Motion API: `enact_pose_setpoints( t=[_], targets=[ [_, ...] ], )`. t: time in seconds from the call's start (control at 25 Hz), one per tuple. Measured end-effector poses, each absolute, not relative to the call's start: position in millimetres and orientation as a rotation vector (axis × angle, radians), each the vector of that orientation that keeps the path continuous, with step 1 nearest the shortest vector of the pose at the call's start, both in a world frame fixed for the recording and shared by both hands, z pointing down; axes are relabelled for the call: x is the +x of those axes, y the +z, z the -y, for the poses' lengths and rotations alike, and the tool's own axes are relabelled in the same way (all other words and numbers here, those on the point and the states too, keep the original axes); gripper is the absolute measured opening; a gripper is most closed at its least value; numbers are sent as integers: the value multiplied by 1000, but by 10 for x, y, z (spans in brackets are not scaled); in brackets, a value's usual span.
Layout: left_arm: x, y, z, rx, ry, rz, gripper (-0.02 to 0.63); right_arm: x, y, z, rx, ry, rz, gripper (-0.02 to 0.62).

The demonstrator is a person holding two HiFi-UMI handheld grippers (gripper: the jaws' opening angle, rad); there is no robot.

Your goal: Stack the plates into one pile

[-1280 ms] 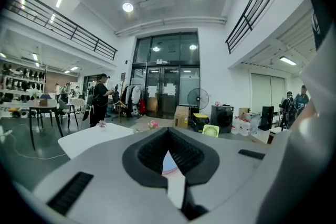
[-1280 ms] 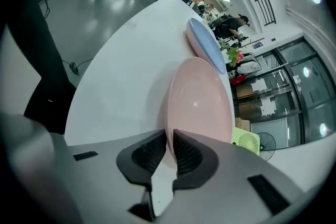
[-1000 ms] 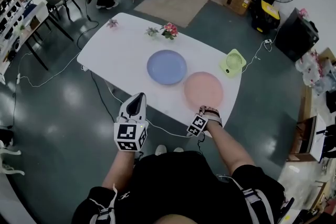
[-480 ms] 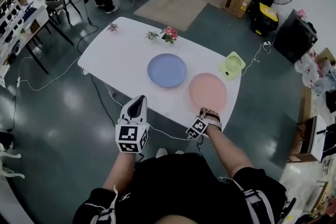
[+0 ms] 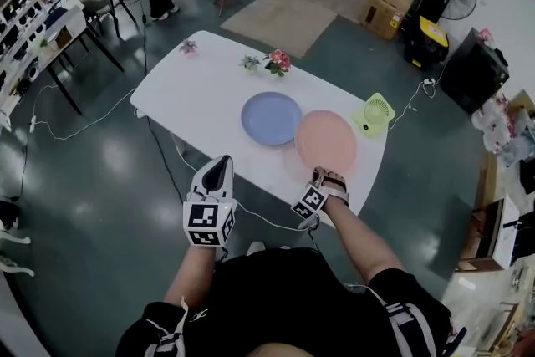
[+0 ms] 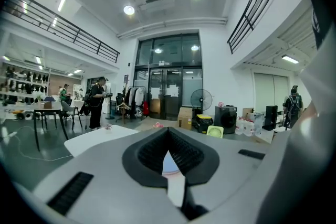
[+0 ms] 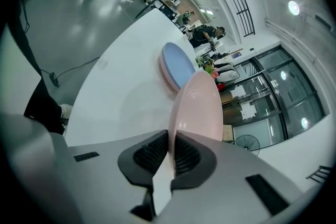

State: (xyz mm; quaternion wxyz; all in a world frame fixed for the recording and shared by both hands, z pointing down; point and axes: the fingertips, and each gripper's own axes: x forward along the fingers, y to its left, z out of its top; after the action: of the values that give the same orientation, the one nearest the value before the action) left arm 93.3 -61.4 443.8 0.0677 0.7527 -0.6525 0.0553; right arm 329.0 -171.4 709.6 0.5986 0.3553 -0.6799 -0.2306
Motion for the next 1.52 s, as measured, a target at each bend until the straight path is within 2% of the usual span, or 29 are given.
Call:
enact_pose_setpoints(
  t=[0.52,0.92,1.52],
  targets=[
    [377,4417,351,2080,135,2136,12,2377,6686,2161,764,-668,1689,35],
    [86,4535,207,1943,144,2222,12,1634,6799,2445,601,-752,1742,37],
    [-120,4854,-29,1796,212,2237,12,1373,7449,2644,462,-727,1652,43]
  ],
)
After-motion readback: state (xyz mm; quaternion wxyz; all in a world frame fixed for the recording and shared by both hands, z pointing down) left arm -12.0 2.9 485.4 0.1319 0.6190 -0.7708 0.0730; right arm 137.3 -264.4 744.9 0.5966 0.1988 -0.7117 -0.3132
